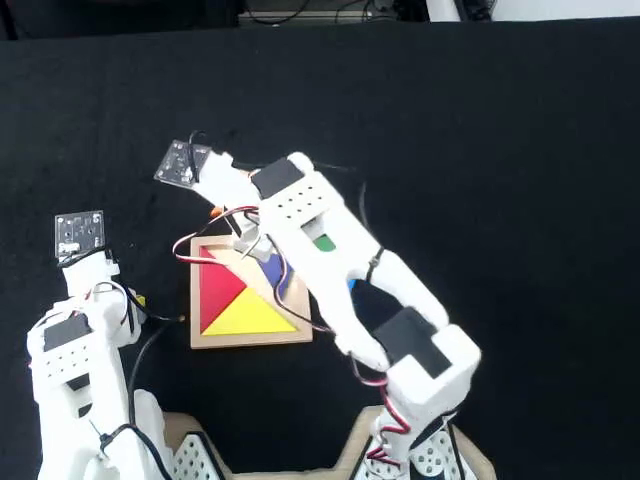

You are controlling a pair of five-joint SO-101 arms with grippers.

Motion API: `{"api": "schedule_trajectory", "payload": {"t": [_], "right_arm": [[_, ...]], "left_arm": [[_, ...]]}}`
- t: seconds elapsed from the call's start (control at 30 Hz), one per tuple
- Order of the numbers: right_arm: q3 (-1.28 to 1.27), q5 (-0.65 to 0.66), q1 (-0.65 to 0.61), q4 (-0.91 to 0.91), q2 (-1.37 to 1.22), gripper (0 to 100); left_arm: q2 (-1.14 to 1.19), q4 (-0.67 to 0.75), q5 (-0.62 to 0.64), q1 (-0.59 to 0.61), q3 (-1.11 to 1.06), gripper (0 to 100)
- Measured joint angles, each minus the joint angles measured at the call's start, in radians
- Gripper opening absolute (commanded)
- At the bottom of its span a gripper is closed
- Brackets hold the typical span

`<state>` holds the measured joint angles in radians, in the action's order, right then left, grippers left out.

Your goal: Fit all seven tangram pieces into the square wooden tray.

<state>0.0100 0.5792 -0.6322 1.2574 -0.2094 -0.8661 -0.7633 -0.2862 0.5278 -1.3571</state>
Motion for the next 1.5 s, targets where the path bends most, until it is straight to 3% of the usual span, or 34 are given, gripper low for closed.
{"api": "schedule_trajectory", "payload": {"t": [0.13,0.37,1.5], "right_arm": [[-0.06,0.0,-0.008,0.025,0.017,1.1],[-0.331,-0.002,-0.071,-0.172,0.017,1.1],[-0.21,-0.003,0.028,-0.206,-0.13,1.1]], "left_arm": [[0.0,0.0,0.0,0.0,0.0,21],[0.0,0.0,0.0,0.0,0.0,21],[0.0,0.0,0.0,0.0,0.0,21]]}}
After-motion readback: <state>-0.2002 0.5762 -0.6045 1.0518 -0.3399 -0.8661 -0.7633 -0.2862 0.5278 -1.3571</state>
